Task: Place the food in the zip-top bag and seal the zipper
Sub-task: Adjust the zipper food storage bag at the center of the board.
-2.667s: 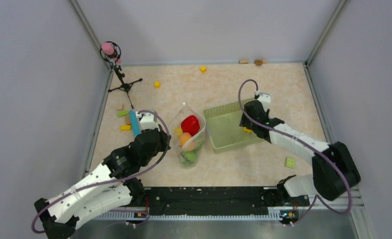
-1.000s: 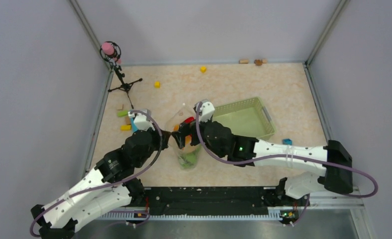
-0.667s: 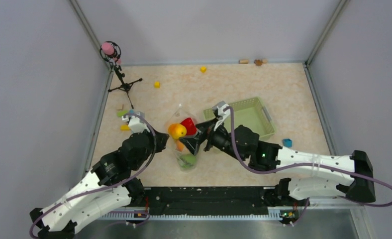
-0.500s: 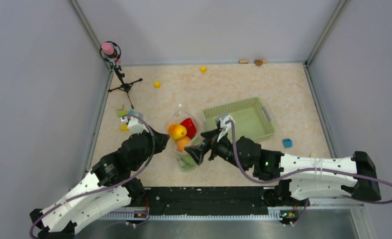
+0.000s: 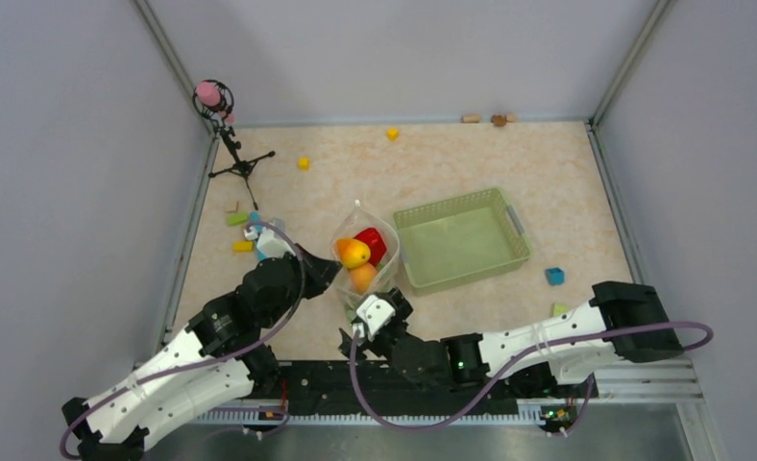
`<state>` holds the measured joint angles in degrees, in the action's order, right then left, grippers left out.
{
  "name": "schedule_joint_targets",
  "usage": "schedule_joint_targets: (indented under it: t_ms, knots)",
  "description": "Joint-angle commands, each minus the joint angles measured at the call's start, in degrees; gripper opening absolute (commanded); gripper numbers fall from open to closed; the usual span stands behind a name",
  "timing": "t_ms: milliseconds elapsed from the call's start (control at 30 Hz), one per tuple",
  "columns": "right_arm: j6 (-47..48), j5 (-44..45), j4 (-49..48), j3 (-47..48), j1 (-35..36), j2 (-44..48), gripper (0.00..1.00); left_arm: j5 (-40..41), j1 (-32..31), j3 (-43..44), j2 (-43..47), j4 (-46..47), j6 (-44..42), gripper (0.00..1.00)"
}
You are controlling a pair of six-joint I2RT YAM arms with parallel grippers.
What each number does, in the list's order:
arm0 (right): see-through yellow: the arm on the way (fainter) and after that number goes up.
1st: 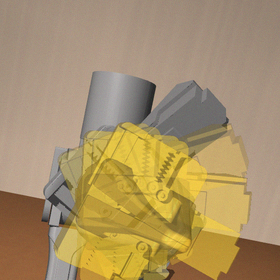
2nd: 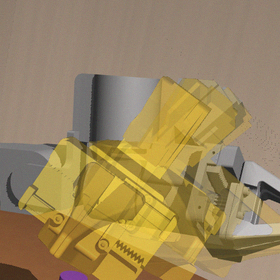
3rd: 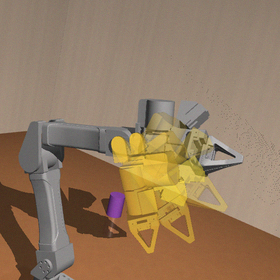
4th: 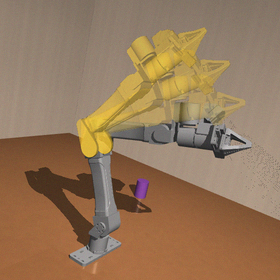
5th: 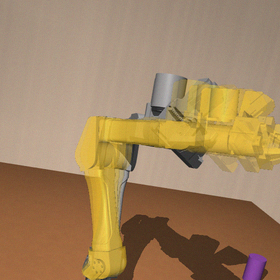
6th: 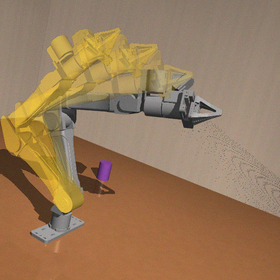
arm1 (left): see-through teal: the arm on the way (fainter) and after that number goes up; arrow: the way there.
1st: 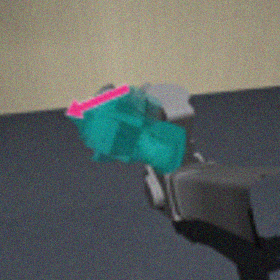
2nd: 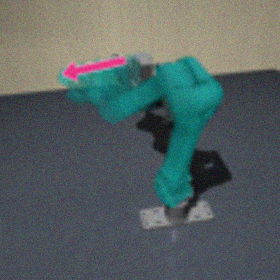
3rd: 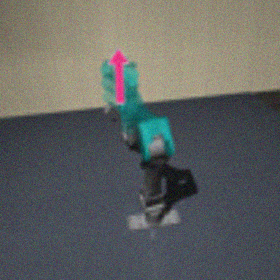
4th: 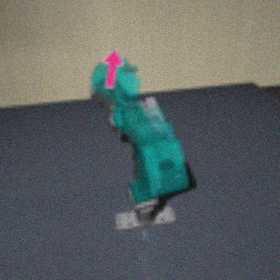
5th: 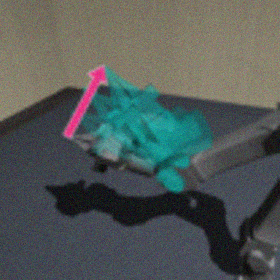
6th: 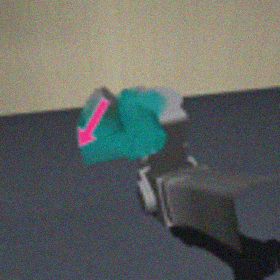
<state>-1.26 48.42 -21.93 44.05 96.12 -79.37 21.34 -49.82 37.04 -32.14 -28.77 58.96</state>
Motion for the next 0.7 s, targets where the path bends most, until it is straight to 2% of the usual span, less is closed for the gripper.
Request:
schedule_joint_targets:
  t_ms: [0, 133, 267, 300, 333, 367, 400, 600, 667]
  knots:
    - [5.68, 7.99, -12.82, 3.45, 0.03, -3.16, 0.95, -2.47, -0.19, -0.86, 0.98, 4.58, 1.77, 0.00]
    - [9.40, 10.67, -21.70, 3.84, -1.71, -7.61, 0.87, -3.78, -0.23, -1.39, 2.12, 5.10, 1.81, 0.00]
    - [1.99, 7.53, -21.24, 2.86, -6.52, -8.51, 0.66, -4.19, -0.19, -2.08, 3.45, 5.12, 2.29, 0.00]
    - [1.71, 5.57, -22.73, 1.78, -7.18, -8.26, 0.56, -4.04, -0.19, -2.31, 3.77, 5.07, 2.30, 0.00]
    - [2.15, 4.52, -25.20, 0.56, -7.59, -8.10, 0.37, -3.76, -0.19, -2.43, 3.94, 4.99, 2.42, 0.00]
    - [2.66, 5.42, -27.09, -0.31, -7.65, -8.08, 0.12, -3.70, -0.19, -2.50, 4.04, 4.96, 2.55, 0.00]
    - [2.96, 6.80, -27.93, -0.78, -7.68, -8.06, 0.00, -3.80, -0.19, -2.45, 4.03, 4.91, 2.49, 0.00]
    - [2.70, 6.42, -24.87, -2.73, -9.63, -5.57, 0.00, -4.96, -0.26, -1.85, 2.32, 6.65, 0.74, 0.02]
    - [2.61, 4.14, -25.30, -5.22, -10.69, -3.75, 0.00, -4.38, -0.23, -0.68, 1.53, 6.39, -1.52, 0.27]
